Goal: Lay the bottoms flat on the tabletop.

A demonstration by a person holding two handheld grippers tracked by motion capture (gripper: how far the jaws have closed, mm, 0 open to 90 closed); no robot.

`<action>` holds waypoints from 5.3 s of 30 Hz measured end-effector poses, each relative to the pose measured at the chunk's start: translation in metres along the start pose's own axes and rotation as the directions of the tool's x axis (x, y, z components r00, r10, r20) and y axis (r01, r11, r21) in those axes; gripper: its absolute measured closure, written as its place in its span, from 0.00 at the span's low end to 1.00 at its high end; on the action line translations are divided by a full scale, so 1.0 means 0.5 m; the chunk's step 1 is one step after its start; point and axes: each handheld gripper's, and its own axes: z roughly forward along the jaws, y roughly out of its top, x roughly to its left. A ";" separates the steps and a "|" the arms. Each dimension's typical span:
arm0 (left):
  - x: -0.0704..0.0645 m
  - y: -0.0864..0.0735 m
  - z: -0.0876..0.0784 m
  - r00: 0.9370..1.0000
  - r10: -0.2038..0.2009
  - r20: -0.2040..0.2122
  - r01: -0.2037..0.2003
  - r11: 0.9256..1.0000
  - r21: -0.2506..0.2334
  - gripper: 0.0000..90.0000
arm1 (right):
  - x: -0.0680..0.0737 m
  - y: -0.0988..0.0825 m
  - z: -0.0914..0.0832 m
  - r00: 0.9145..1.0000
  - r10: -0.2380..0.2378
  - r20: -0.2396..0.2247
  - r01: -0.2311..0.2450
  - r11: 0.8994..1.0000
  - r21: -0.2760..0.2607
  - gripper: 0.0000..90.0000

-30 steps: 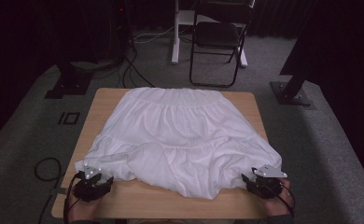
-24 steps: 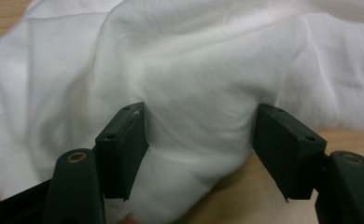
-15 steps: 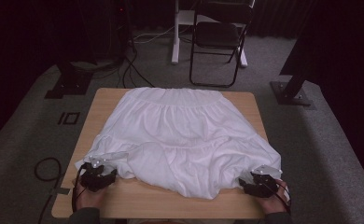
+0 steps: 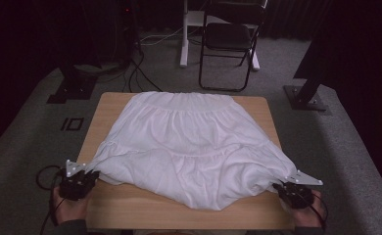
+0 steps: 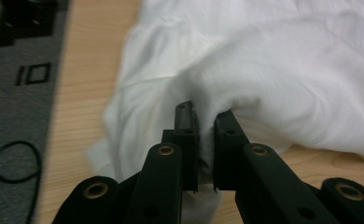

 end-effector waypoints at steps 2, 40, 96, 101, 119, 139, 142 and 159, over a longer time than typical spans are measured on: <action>0.006 -0.001 -0.009 1.000 -0.002 -0.021 0.002 1.000 -0.006 0.93 | -0.008 0.001 -0.019 1.000 0.009 0.005 -0.009 1.000 -0.024 0.92; -0.004 0.009 0.139 0.999 -0.028 0.033 0.025 0.995 0.094 0.51 | -0.013 0.070 0.053 0.991 0.129 -0.017 -0.130 0.975 -0.180 0.55; -0.067 -0.060 0.073 0.994 0.071 0.085 -0.082 0.987 0.139 0.94 | 0.148 0.005 0.129 0.941 -0.229 -0.251 0.252 0.965 0.065 0.96; -0.059 -0.016 0.024 0.990 0.086 0.116 -0.092 0.994 0.054 0.94 | 0.127 0.036 0.083 0.941 -0.200 -0.274 0.200 0.979 -0.027 0.97; -0.020 0.233 0.252 0.998 0.015 0.062 -0.017 0.999 0.030 0.68 | 0.009 0.275 0.263 0.996 -0.088 -0.012 0.087 0.995 -0.048 0.77; -0.020 0.081 0.166 0.998 0.059 -0.030 -0.058 0.998 0.023 0.36 | 0.141 0.193 0.267 0.957 -0.226 -0.180 0.219 0.974 -0.063 0.44; -0.011 0.065 0.187 0.998 0.044 -0.043 -0.041 0.997 0.064 0.32 | 0.157 0.183 0.287 0.950 -0.255 -0.182 0.252 0.967 -0.041 0.34; 0.021 0.058 0.190 0.999 0.015 -0.033 -0.011 0.993 0.118 0.93 | 0.154 0.172 0.276 0.942 -0.270 -0.199 0.276 0.961 0.005 0.95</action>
